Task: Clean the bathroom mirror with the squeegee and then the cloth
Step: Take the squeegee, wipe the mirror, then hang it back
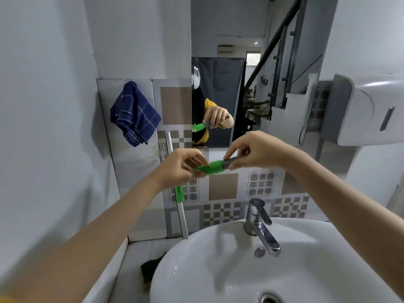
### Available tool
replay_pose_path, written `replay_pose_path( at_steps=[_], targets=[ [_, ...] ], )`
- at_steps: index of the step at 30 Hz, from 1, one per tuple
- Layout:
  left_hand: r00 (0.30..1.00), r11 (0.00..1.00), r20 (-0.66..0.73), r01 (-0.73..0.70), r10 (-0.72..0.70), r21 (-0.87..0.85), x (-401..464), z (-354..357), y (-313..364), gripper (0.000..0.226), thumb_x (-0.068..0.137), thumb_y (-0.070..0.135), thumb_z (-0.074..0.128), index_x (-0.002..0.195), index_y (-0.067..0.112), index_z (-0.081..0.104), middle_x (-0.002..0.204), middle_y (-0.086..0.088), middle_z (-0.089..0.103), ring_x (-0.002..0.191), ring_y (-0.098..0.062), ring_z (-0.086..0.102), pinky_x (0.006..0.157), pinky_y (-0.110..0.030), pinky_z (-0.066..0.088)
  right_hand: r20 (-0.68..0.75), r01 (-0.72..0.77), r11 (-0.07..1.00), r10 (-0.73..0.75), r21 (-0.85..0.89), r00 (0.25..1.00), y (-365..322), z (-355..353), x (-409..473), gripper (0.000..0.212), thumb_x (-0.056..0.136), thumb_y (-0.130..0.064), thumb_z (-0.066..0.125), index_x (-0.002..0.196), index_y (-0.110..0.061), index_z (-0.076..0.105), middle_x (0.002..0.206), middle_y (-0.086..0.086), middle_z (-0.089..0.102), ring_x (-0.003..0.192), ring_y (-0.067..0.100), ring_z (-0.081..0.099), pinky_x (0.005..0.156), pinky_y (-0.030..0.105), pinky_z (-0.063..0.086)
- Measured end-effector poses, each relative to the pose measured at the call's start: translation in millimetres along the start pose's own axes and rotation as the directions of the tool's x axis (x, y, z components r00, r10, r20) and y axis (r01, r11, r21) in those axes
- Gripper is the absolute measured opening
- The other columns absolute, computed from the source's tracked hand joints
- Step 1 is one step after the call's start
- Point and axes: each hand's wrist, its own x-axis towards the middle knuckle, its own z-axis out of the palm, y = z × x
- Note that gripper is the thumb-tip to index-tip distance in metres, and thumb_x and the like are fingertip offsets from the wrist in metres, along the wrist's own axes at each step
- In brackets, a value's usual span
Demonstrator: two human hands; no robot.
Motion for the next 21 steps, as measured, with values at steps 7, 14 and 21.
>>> replay_pose_path(
  at_steps=[7,14,21],
  targets=[
    [0.941,1.000,-0.339,-0.004,0.004,0.000,-24.6,-4.0,-31.3,0.032,0.072,0.003,0.075,0.093,0.025,0.066,0.088,0.000,0.068,0.080,-0.011,0.064,0.074,-0.018,0.052,-0.616,-0.052,0.990,-0.041,-0.132,0.787,4.4,50.2,40.9,0.040,0.072,-0.046,0.077,0.109,-0.033,0.070,0.142,0.011,0.043,0.131,0.036,0.032,0.109,0.060,0.021],
    [0.886,0.999,-0.461,0.033,-0.041,-0.025,-42.5,11.5,-74.7,0.033,0.071,0.005,0.076,0.102,0.014,0.065,0.093,0.001,0.069,0.082,-0.011,0.065,0.075,-0.021,0.054,-0.533,0.142,0.727,0.340,0.672,0.775,-18.4,105.6,86.0,0.039,0.081,-0.017,0.076,0.118,-0.020,0.064,0.101,0.005,0.071,0.081,0.010,0.068,0.070,0.032,0.060],
    [0.798,0.986,-0.578,0.149,-0.168,-0.080,-66.3,26.3,-116.3,0.029,0.076,0.015,0.074,0.097,0.028,0.058,0.097,0.007,0.064,0.083,-0.010,0.063,0.068,-0.034,0.059,-0.479,0.256,0.600,0.245,0.758,0.843,-46.7,151.9,118.2,0.038,0.079,-0.006,0.075,0.111,-0.022,0.064,0.104,0.005,0.067,0.080,0.016,0.072,0.066,0.036,0.062]
  ],
)
